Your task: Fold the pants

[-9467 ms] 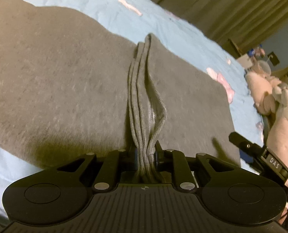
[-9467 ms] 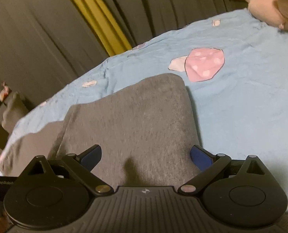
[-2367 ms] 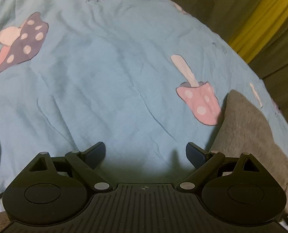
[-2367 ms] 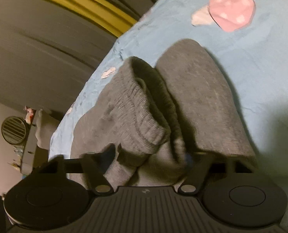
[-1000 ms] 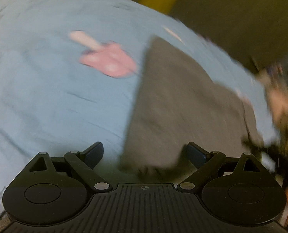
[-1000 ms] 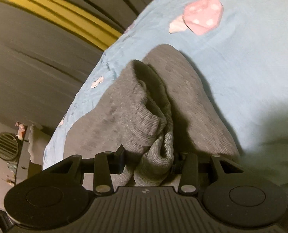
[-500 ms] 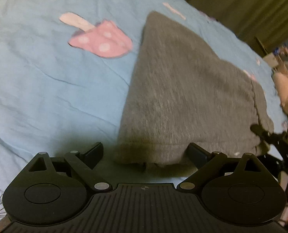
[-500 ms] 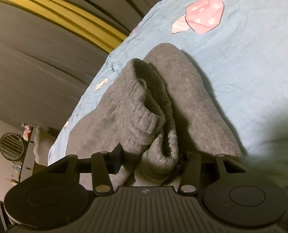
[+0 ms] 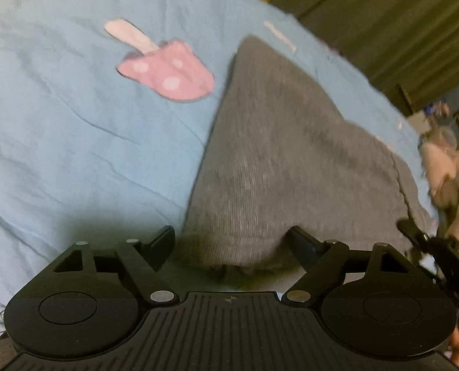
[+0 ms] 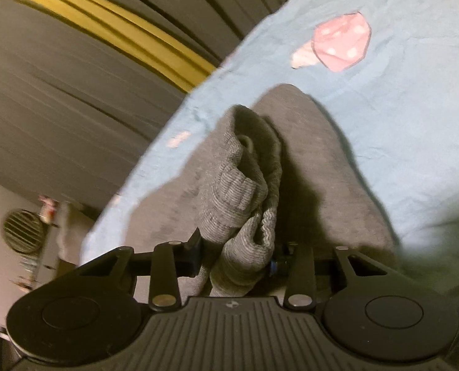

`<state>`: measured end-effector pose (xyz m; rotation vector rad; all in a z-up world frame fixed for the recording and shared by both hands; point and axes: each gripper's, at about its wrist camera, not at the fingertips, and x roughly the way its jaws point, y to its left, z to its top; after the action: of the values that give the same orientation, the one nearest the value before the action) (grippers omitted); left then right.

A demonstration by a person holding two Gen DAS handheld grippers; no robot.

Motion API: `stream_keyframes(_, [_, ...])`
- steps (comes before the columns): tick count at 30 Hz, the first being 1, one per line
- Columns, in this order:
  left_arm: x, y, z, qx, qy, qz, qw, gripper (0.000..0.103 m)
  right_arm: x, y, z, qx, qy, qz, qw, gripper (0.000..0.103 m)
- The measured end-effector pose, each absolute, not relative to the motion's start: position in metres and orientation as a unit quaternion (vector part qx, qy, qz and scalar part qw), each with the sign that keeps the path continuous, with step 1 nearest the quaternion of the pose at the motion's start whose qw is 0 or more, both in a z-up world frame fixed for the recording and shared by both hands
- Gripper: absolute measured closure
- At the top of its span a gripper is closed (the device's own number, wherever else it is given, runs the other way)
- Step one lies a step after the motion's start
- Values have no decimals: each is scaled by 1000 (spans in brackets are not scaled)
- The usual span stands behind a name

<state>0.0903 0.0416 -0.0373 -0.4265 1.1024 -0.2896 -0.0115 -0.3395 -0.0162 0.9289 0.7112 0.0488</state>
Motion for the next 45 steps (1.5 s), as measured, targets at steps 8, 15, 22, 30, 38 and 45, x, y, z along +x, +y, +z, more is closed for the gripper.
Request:
stream_keyframes(8, [90, 58, -20, -218, 486, -65, 844, 12, -15, -348, -21, 384, 381, -11, 841, 38])
stream_keyframes(15, [118, 10, -16, -104, 470, -91, 872, 7, -17, -336, -8, 228, 343, -65, 909, 10])
stream_keyframes(22, [139, 11, -55, -124, 494, -86, 856, 3, -10, -355, -28, 291, 356, -56, 886, 4])
stream_keyframes(30, [129, 65, -38, -217, 420, 18, 881, 5, -10, -359, -36, 326, 359, -46, 873, 4])
stream_keyframes(38, [152, 11, -18, -91, 405, -42, 909, 5, -7, -359, -41, 331, 356, -42, 873, 4])
stream_keyframes(45, [176, -4, -54, -41, 445, -21, 894, 0, -5, -359, -43, 325, 353, -37, 876, 4])
